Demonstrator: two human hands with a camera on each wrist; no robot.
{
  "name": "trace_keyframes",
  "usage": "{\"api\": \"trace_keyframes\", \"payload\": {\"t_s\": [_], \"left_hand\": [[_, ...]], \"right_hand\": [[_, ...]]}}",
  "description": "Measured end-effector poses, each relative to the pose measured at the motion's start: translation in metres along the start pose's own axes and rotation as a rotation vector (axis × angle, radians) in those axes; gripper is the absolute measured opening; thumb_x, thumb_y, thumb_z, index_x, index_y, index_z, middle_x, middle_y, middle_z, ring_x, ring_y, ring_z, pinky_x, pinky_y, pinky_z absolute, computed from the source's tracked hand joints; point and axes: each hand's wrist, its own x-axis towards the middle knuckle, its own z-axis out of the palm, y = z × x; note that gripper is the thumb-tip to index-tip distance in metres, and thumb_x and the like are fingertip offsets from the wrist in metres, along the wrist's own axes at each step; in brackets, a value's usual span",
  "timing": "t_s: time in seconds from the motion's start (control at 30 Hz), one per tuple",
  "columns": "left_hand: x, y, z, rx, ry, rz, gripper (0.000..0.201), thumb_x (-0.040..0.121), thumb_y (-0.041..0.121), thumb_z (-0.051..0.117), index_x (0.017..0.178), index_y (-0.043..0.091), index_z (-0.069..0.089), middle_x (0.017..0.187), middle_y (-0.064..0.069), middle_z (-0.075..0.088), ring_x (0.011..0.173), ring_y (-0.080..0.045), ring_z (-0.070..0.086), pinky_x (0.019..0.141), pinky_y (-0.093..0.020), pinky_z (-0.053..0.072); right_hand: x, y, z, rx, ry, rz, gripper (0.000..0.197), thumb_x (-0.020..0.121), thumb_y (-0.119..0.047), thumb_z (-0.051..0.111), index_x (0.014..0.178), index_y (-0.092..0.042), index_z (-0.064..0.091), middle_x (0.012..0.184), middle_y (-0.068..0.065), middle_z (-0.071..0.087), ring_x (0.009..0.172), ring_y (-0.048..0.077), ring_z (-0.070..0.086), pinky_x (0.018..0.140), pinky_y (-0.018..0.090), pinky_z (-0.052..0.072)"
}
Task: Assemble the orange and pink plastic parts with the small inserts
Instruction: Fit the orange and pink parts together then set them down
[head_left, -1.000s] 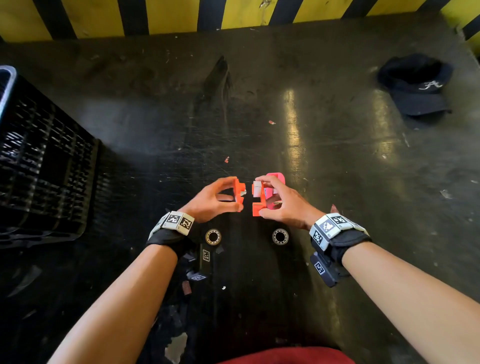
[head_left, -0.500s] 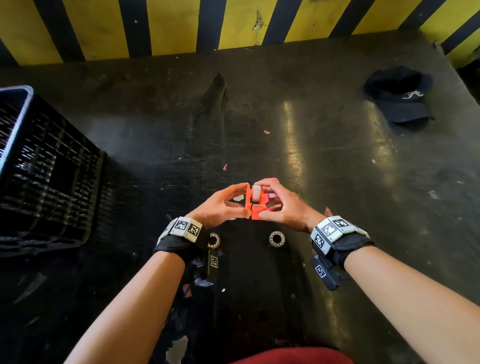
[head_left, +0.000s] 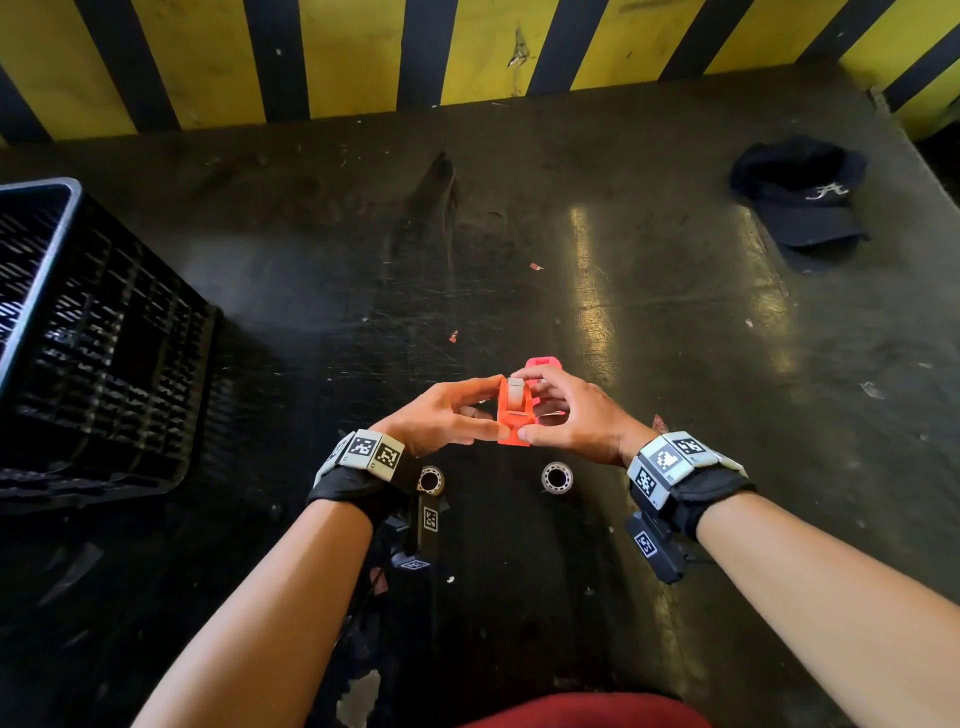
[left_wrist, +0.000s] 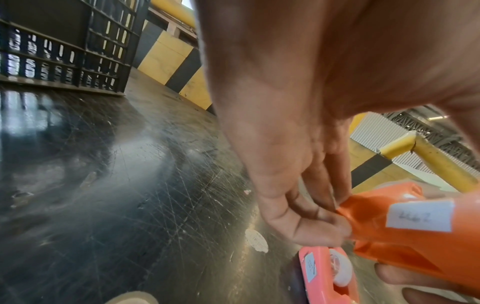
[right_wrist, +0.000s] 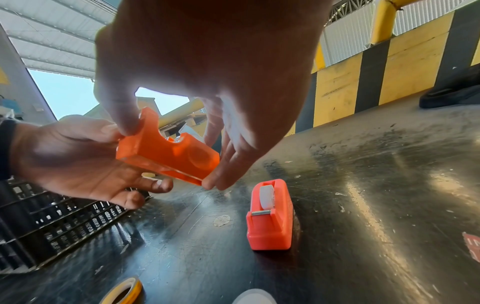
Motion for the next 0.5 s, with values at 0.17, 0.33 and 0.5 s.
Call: {"api": "trace_keyframes", "payload": {"t_s": [0.17, 0.33, 0.5], "left_hand": [[0.0, 0.007, -0.003, 0.005, 0.038, 0.035, 0.089, 0.082, 0.016, 0.083, 0.158, 0.017, 0.036, 0.135, -0.007, 0.066, 0.12, -0.022, 0.067, 0.113, -0.047, 0.047], [0.0, 0.017, 0.003, 0.078, 0.319, 0.22, 0.053, 0.093, 0.028, 0.074, 0.142, 0.026, 0.055, 0.124, -0.004, 0.073, 0.107, -0.012, 0.073, 0.089, -0.038, 0.063], [0.004, 0.024, 0.009, 0.208, 0.402, 0.255, 0.041, 0.086, 0.024, 0.082, 0.123, 0.028, 0.065, 0.11, 0.003, 0.077, 0.09, -0.007, 0.077, 0.079, -0.028, 0.065]], "right_hand": [[0.001, 0.003, 0.005, -0.025, 0.044, -0.023, 0.075, 0.077, -0.027, 0.088, 0.137, -0.038, 0.046, 0.131, -0.002, 0.06, 0.115, 0.009, 0.065, 0.096, 0.026, 0.054], [0.002, 0.008, 0.006, -0.084, 0.112, -0.04, 0.097, 0.068, -0.036, 0.094, 0.147, -0.037, 0.038, 0.143, 0.006, 0.058, 0.121, 0.013, 0.061, 0.095, 0.022, 0.05], [0.002, 0.009, 0.007, -0.118, 0.148, -0.051, 0.105, 0.063, -0.041, 0.095, 0.147, -0.038, 0.033, 0.139, 0.003, 0.061, 0.123, 0.017, 0.064, 0.105, 0.039, 0.053]]}}
